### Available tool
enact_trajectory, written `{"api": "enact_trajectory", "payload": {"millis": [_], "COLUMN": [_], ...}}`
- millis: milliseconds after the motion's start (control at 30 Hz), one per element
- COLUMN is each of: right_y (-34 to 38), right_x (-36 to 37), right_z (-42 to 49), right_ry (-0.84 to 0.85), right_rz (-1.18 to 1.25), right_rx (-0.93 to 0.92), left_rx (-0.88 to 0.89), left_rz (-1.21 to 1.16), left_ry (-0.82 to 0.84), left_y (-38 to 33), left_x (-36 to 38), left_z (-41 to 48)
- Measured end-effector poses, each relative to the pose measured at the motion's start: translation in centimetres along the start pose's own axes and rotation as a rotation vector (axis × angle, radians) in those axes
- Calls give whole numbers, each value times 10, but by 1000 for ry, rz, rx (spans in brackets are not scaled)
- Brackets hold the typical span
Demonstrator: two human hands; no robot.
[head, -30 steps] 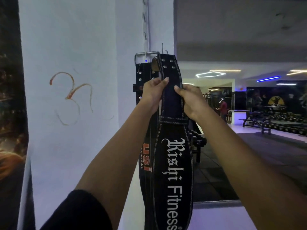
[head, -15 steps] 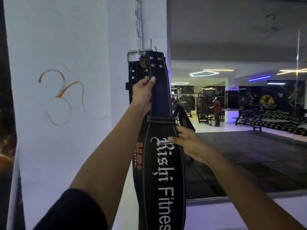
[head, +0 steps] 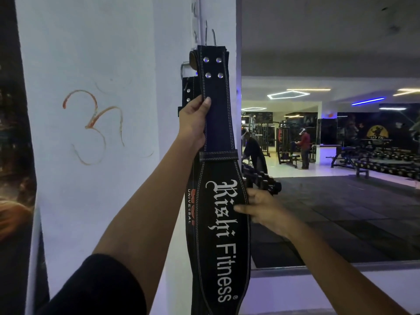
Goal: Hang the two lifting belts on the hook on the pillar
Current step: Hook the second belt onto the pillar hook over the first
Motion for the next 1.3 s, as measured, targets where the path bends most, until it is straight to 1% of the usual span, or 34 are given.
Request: {"api": "enact_trajectory", "payload": {"millis": [100, 167, 233, 333, 433, 533, 600, 700, 767, 867, 1067, 1200, 1300], "right_y": [18, 32, 35, 18, -2, 4, 33, 98, 138, 181, 219, 213, 202], "right_x": [-1, 2, 5, 3, 3, 2, 2, 7, 13, 26, 45, 53, 61], "right_z": [13, 19, 18, 9, 1, -1, 5, 19, 36, 56, 86, 96, 100], "right_ry": [-40, -34, -23, -18, 22, 38, -1, -72, -136, -190, -203, -228, -190], "right_rz": [64, 106, 125, 97, 37, 36, 101, 243, 234, 215, 345, 398, 432], "right_rx": [-82, -148, -167, -117, -43, -7, -82, -243, -306, -350, -269, -210, -204], "left_rx": [2, 2, -4, -7, -5, -11, -25, -35, -31, -50, -69, -64, -109], "left_rz": [-8, -10, -4, -3, -5, 15, 2, 15, 39, 53, 77, 96, 67], "left_ry": [-3, -4, -10, -27, -30, -14, -11, 3, 22, 37, 92, 134, 87], "left_y": [1, 1, 0, -1, -1, 1, 4, 9, 11, 16, 21, 7, -8], "left_x": [1, 1, 0, -4, -6, -5, -4, -6, -7, -12, -25, -27, -25], "left_z": [1, 1, 3, 3, 3, 1, 0, -1, -2, -4, -7, -1, 12]}}
Point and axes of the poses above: each hand's wrist, its own z-axis towards the middle knuckle, its own x-axis out of the palm, y = z × x, the point moved 8 cm from there along z, towards the middle knuckle, and after that the axes turned 12 degrees about z, right-handed, at the moved point
